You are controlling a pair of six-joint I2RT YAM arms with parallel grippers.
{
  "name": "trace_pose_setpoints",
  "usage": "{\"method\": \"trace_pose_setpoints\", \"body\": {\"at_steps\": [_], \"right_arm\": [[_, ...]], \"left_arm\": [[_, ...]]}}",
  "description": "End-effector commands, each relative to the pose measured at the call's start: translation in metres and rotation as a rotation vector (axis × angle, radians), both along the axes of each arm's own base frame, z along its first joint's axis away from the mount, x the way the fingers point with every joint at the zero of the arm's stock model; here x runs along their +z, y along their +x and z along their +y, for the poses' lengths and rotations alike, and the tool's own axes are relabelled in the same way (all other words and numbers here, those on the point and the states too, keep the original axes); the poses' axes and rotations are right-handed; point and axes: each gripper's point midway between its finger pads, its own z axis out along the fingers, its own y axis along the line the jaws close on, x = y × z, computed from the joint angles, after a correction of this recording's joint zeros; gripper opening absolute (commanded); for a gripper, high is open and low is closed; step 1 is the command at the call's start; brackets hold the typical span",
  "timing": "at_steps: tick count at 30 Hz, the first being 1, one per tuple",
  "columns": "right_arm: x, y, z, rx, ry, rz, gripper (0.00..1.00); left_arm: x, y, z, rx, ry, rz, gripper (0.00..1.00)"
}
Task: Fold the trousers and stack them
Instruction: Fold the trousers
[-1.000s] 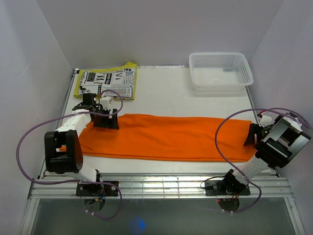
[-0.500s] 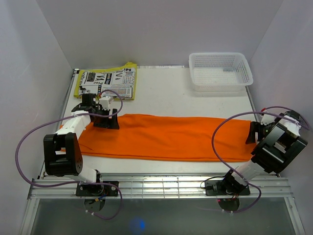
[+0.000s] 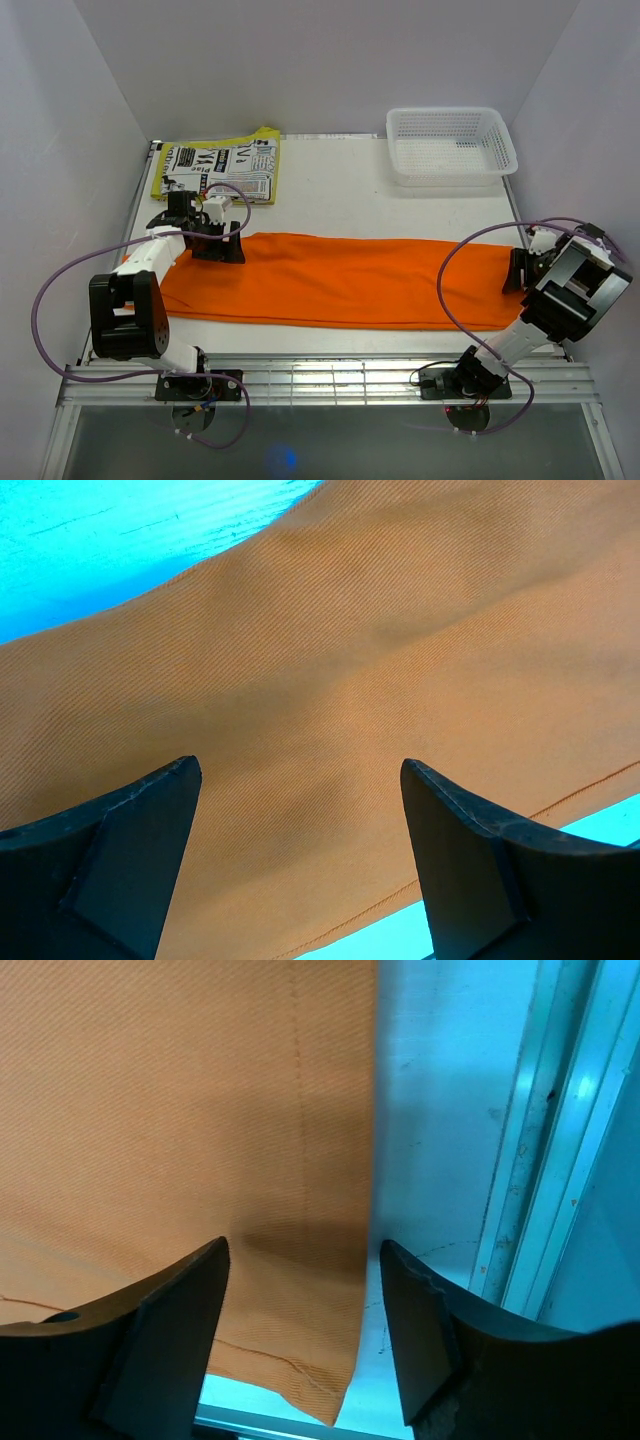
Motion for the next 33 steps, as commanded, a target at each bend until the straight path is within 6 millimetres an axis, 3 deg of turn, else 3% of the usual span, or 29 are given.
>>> {"method": "trace_pose_setpoints", "body": {"at_steps": [1, 4, 6, 10, 15, 19, 22, 24, 26, 33], "right_arm": [[-0.023, -0.009, 0.042, 0.045, 0.115, 0.046, 0.66], [-0.026, -0.014, 0.067, 0.074, 0.153, 0.058, 0.55], [-0.027, -0.016, 0.072, 0.073, 0.153, 0.062, 0.47], [-0.016, -0.007, 0.054, 0.043, 0.093, 0.054, 0.08], [0.036, 0.017, 0.015, 0.028, -0.011, -0.041, 0.08], [0.088, 0.035, -0.034, 0.035, -0.156, -0.136, 0.08], [0.103, 0.034, -0.038, 0.049, -0.143, -0.129, 0.08], [0.117, 0.036, -0.025, 0.078, -0.084, -0.155, 0.08], [0.128, 0.044, 0.002, 0.119, 0.005, -0.197, 0.08], [0.160, 0.052, 0.146, 0.300, 0.351, -0.285, 0.08]], "left_arm": [[0.018, 0.005, -0.003, 0.001, -0.026, -0.061, 0.92], [0.020, 0.005, -0.002, 0.002, -0.019, -0.070, 0.92], [0.022, 0.005, -0.001, 0.003, -0.014, -0.078, 0.92], [0.023, 0.005, -0.001, 0.003, -0.011, -0.080, 0.93], [0.026, 0.000, 0.001, 0.011, -0.001, -0.086, 0.95], [0.031, -0.006, 0.001, 0.010, 0.003, -0.091, 0.97], [0.035, -0.011, 0.000, 0.002, 0.000, -0.094, 0.98], [0.037, -0.016, -0.003, -0.015, -0.011, -0.092, 0.98], [0.036, -0.020, -0.004, -0.022, -0.018, -0.087, 0.98], [0.025, -0.033, -0.016, -0.051, -0.081, -0.025, 0.98]]}}
